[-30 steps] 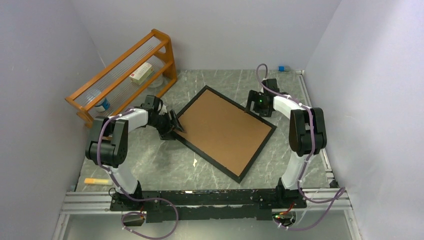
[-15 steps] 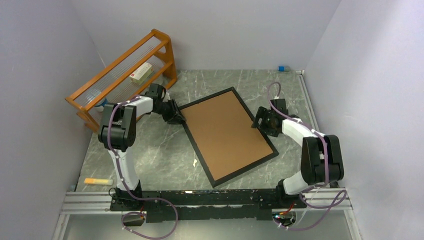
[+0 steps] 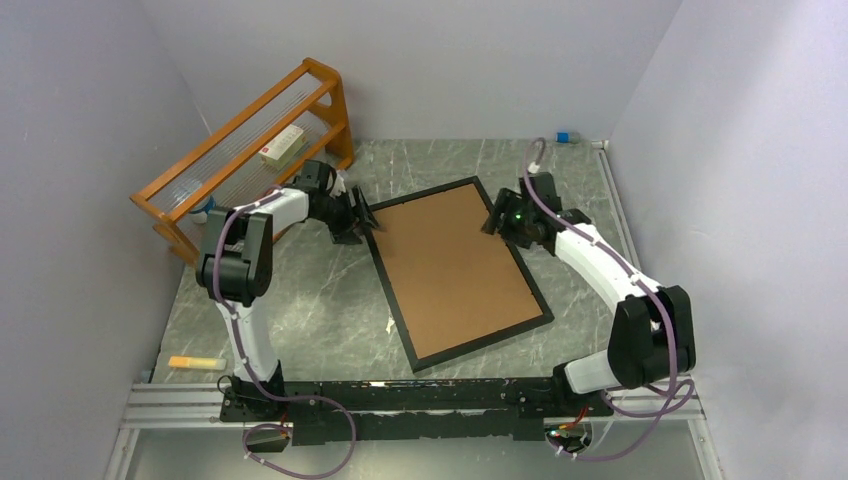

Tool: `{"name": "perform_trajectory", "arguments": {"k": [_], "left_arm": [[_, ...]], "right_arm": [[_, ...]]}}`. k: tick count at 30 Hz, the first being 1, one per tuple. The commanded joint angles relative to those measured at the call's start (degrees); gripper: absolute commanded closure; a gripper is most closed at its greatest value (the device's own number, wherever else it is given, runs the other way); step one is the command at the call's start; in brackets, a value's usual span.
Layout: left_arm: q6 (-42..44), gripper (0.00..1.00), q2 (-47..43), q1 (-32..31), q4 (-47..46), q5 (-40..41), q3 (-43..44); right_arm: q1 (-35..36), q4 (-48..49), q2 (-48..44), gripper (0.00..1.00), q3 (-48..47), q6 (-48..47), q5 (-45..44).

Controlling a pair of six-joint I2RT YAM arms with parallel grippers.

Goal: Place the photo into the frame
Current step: Install the photo frame at the center of the board.

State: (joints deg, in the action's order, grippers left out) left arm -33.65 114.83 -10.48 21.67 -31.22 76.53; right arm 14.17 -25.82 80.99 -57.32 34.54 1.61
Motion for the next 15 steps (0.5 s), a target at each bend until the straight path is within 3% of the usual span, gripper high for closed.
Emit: {"name": "perform_trajectory", "arguments": {"k": [1, 7, 11, 15], "left_arm": [[0.8, 0.26, -8.1, 0.0, -0.3, 0.5, -5.3], [-2.4, 0.47, -10.4, -0.1, -7.7, -10.3, -16.7], [-4.4, 0.53, -10.8, -0.2, -11.6, -13.3, -21.0], [-4.7, 0.50, -10.7, -0.6, -11.8, -13.3, -22.0]], "right_arm": [[7.0, 9.0, 3.0, 0.44, -0.7, 0.4, 15.8], [16.7, 27.9, 15.0, 0.66, -1.8, 9.4, 35.7], [21.0, 26.1, 25.5, 0.76, -10.8, 8.1, 41.7], [22.6, 26.1, 31.8, 0.80, -15.3, 8.4, 45.9]]}}
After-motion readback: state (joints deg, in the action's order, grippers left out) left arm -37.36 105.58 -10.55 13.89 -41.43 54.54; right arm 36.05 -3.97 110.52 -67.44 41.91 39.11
